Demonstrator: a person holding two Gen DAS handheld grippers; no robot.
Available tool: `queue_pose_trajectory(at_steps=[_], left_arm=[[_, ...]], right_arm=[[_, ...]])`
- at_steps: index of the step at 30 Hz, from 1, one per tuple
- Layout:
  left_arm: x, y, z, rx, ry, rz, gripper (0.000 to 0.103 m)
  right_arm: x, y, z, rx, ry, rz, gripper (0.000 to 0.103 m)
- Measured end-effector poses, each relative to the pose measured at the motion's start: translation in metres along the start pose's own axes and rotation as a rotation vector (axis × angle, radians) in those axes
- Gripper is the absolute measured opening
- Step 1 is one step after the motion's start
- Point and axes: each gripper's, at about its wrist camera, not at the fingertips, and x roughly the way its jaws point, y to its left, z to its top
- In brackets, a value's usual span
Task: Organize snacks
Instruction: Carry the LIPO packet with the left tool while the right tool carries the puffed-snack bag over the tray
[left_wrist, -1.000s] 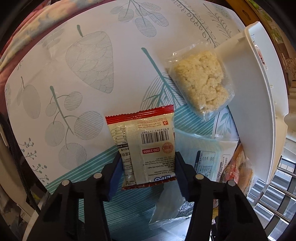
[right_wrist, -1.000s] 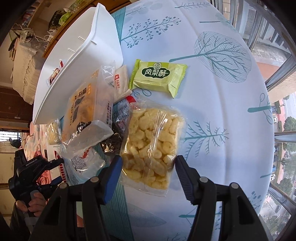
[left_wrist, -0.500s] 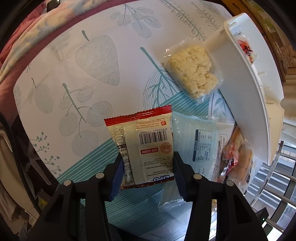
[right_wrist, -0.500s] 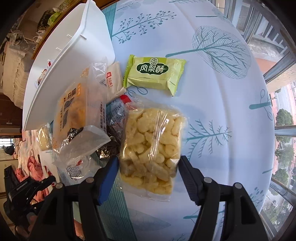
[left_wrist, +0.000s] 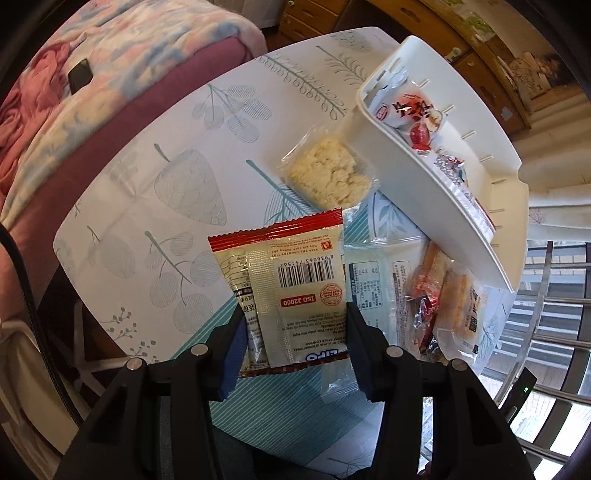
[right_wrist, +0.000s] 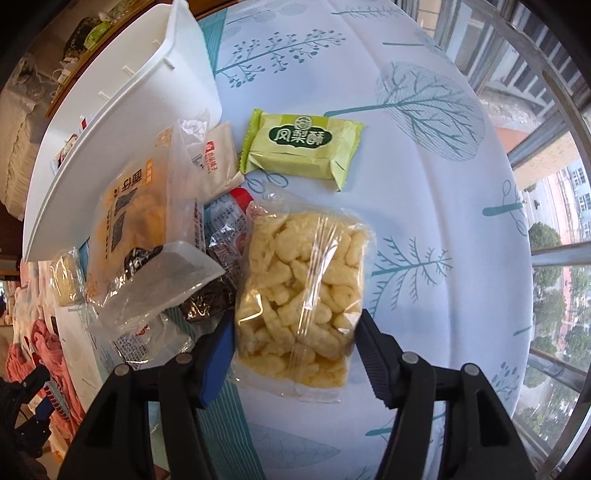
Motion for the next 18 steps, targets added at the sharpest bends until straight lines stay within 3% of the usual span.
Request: queue_pose_trajectory(at_steps=[9, 18], left_arm=[[-0.026, -0.022, 0.014, 0.138, -0.060, -0.034, 0.048], [-0.040, -0.058, 0.039, 0.283, -0.071, -0.056, 0.048]], right_arm=[[-0.009, -0.036, 0.001, 0.238, 0.072, -0.010, 0.062], [-0.047, -0.036, 0.018, 0.338, -0.012, 0.039, 0.062]])
